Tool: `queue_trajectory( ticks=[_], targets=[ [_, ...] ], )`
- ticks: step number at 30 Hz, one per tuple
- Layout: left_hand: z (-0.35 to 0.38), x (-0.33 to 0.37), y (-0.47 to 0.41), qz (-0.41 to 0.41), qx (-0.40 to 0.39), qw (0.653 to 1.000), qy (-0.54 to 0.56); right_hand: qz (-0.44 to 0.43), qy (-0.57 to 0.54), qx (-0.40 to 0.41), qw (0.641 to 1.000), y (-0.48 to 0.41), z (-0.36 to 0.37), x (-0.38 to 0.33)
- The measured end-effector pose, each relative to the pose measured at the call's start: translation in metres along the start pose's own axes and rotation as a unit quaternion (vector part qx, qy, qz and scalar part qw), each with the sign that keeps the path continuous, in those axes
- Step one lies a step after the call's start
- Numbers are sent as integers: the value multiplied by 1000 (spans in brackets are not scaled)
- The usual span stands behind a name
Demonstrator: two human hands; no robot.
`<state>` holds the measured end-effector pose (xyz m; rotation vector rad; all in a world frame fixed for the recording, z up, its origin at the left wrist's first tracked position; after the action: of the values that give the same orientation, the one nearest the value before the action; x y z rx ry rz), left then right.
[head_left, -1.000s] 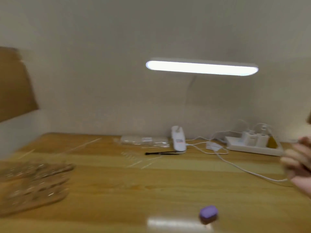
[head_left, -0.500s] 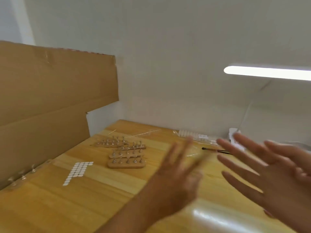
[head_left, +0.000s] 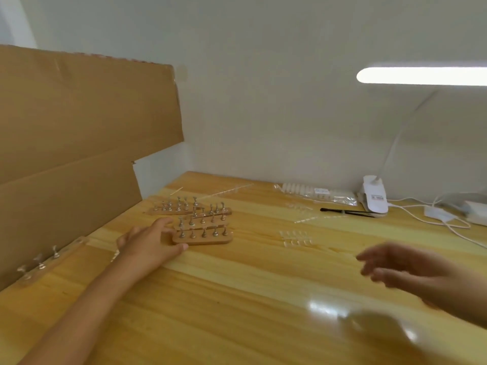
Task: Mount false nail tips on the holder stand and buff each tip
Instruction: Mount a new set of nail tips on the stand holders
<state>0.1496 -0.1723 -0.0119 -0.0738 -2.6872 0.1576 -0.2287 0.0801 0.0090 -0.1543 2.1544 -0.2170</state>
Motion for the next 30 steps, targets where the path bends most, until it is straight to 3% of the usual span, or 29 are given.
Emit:
queue_trajectory(
  ticks=[3,6,11,15,19,23,27,30],
  targets=[
    [5,2,1,-2,-2,1000,-5,32,138,41,989,-32,1,8],
    [13,2,7,9,-30,1000,-1,51,247,28,967,-69,11,25],
    [9,21,35,55,-88,994,21,12,285,28,958,-107,32,30],
    [19,60,87,171,-159,972,-23,-13,275,33,961,-107,35,31],
    [45,114,157,334,-240,911,-25,-1,255,39,966,-101,26,36],
    [66,166,199,427,-239,872,-28,16,241,32,970,-99,24,35],
    [78,192,205,409,-253,876,-38,37,286,-45,956,-111,36,35],
    [75,188,194,347,-284,893,-20,34,303,-55,951,-116,35,29]
  ],
)
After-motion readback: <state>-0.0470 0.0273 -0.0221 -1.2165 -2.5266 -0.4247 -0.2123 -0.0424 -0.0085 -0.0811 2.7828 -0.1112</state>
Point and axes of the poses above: each hand's wrist, its own y-axis away from the middle knuckle, its own z-axis out of the palm, x = y × z, the point moved 7 cm from there along -y, towards the middle knuckle, and after that the axes turned 10 degrees about -z, right-handed, at the moved point
